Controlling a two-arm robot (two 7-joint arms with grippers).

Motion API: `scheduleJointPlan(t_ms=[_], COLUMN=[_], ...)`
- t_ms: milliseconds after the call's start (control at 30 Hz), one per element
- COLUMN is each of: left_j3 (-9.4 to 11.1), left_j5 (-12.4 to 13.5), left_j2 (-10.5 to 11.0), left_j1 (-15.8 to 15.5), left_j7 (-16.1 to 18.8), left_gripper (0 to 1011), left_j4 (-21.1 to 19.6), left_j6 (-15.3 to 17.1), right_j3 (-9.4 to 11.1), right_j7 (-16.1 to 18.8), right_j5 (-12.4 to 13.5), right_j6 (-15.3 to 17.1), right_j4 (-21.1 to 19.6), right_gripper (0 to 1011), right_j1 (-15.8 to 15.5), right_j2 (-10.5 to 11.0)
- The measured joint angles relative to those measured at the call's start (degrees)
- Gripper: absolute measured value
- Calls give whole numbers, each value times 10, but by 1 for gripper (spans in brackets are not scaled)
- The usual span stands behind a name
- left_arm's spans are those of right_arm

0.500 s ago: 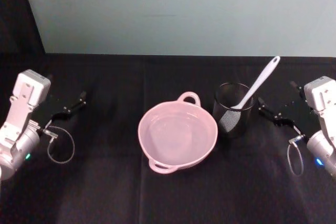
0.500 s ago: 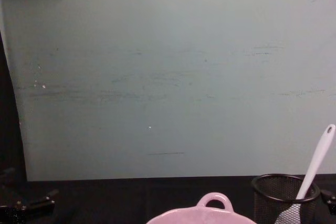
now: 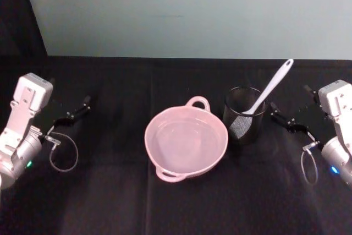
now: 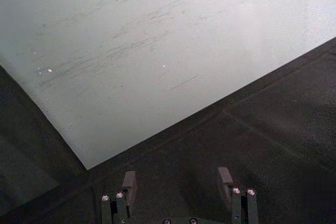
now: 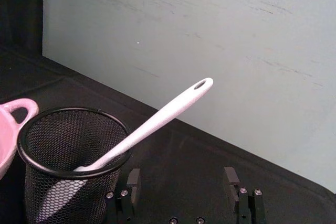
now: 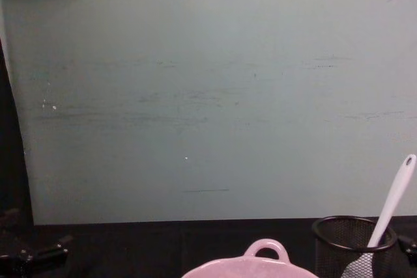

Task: Use the one hand to pick up the spoon and stir the clear water in the bowl.

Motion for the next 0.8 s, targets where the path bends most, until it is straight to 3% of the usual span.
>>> scheduleJointPlan(t_ms=[633, 800], left_j3=[0, 0], left_j5=[0, 0], left_j2=[0, 0], left_j1=[0, 0], left_j7=[0, 0], left_gripper=[1011, 1011], left_j4=[0, 0], left_j6=[0, 0], right_j3=[0, 23], right_j7=[0, -7], right_j5=[0, 4], right_j6=[0, -12], right_j4=[0, -37], right_gripper=[1002, 1002], right_j1=[0, -40], right_j2=[0, 15])
